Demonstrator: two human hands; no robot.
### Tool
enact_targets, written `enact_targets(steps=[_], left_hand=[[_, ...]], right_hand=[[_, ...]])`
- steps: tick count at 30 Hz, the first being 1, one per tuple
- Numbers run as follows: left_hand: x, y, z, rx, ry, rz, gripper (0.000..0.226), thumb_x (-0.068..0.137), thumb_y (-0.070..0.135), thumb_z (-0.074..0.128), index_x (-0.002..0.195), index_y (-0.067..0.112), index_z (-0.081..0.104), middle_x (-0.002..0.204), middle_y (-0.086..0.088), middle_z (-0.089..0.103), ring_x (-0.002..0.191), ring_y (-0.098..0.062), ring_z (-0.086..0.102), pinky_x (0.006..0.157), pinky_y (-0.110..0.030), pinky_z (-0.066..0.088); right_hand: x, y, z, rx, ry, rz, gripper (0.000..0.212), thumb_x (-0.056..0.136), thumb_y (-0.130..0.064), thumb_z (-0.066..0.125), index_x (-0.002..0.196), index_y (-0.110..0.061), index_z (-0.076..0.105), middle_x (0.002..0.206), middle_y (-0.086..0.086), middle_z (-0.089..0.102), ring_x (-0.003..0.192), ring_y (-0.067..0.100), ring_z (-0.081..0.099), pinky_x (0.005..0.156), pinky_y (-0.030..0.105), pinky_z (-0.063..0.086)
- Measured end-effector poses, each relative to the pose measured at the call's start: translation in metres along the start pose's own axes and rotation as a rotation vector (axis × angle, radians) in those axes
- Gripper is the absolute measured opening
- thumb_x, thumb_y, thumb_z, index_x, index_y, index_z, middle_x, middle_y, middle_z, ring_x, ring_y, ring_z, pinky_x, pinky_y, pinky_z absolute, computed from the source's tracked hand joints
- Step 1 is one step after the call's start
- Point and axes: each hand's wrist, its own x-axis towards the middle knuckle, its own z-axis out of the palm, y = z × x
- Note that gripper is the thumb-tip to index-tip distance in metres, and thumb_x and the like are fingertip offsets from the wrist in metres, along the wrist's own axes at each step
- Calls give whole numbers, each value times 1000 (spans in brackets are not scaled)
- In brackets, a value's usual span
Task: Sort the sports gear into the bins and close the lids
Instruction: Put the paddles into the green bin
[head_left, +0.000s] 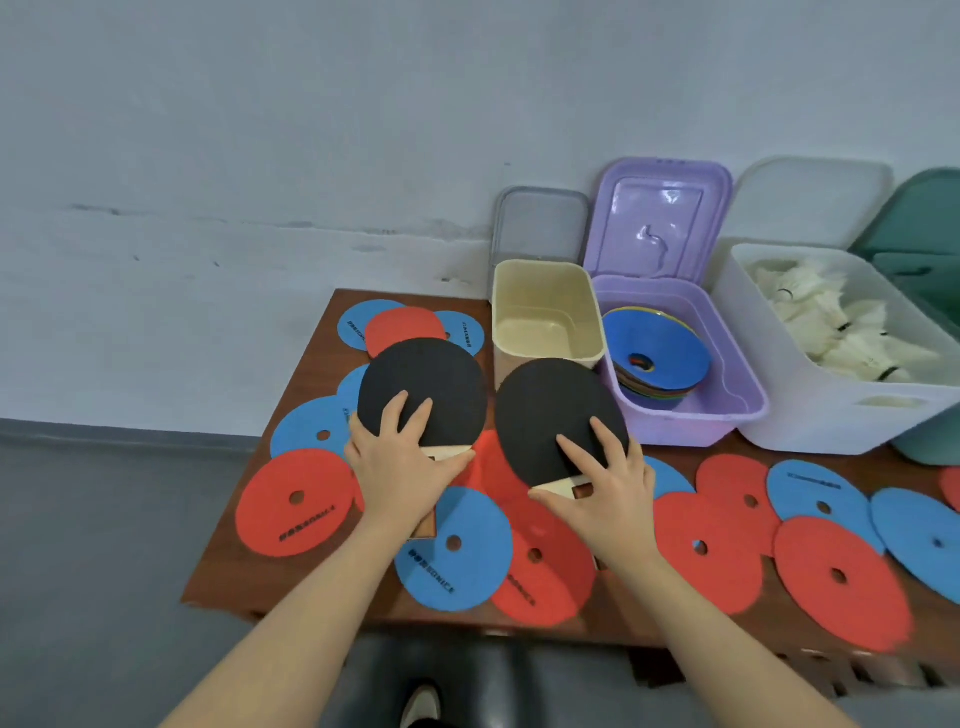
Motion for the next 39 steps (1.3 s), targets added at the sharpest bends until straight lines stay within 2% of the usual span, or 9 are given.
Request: enact_targets(steps=[5, 10, 12, 16, 19, 24, 28, 35, 39], left_hand=[[-30, 70, 0, -94, 106, 106, 82, 60, 74, 60, 131, 35, 50, 144, 11, 36, 130, -40, 24, 103, -52, 27], [-40, 148, 4, -175, 179, 195, 81, 57, 73, 60, 127, 34, 55, 141, 9, 40, 130, -40, 24, 100, -53, 27], [-37, 178, 6, -195, 188, 231, 81, 56, 75, 56, 126, 35, 54, 141, 10, 40, 129, -40, 25, 101, -52, 27], [-23, 237, 12, -202, 125, 280, 77, 62, 68, 67, 131, 38, 49, 145, 13, 33, 133, -34, 19, 107, -49, 20], [-5, 275, 25, -210, 142, 349, 79, 61, 68, 68, 131, 36, 49, 145, 12, 33, 130, -35, 24, 104, -47, 24], [35, 339, 54, -234, 165, 404, 78, 61, 72, 60, 129, 36, 51, 144, 9, 36, 129, -38, 27, 104, -52, 29], [61, 389, 75, -172, 132, 470, 76, 70, 72, 56, 136, 37, 42, 149, 8, 28, 135, -33, 14, 107, -51, 21], [88, 466, 114, -168, 30, 485, 81, 68, 77, 52, 137, 38, 38, 150, 8, 24, 135, -33, 14, 107, -49, 22], [96, 512, 135, -206, -1, 492, 83, 65, 79, 53, 136, 38, 42, 148, 10, 27, 135, -31, 15, 107, -48, 22]], right_hand=[[-8, 50, -61, -10, 114, -38, 69, 60, -73, 54, 115, -32, 64, 137, 7, 49, 125, 39, 39, 88, 53, 39], [-8, 95, -121, -14, 239, -4, 69, 61, -71, 56, 117, -32, 64, 139, 6, 47, 126, 42, 38, 92, 55, 37], [-3, 112, -140, -11, 291, 16, 68, 60, -69, 59, 116, -31, 64, 139, 6, 48, 127, 43, 36, 91, 55, 37], [16, 149, -170, -21, 342, 54, 69, 59, -69, 57, 116, -31, 65, 139, 6, 47, 129, 45, 35, 91, 56, 37], [36, 180, -185, -28, 388, 62, 68, 60, -69, 56, 115, -29, 66, 137, 8, 49, 127, 44, 37, 91, 54, 39], [82, 237, -206, -78, 413, 81, 66, 57, -63, 67, 114, -31, 66, 137, 8, 49, 126, 44, 39, 93, 55, 37], [114, 278, -222, -100, 408, 128, 68, 57, -64, 67, 116, -30, 65, 140, 7, 47, 129, 46, 33, 98, 59, 32], [153, 347, -250, -136, 366, 203, 70, 58, -67, 64, 119, -33, 63, 142, 5, 44, 132, 45, 30, 100, 61, 29], [177, 401, -269, -192, 324, 222, 75, 60, -78, 50, 121, -37, 60, 143, 3, 43, 132, 43, 30, 100, 60, 31]])
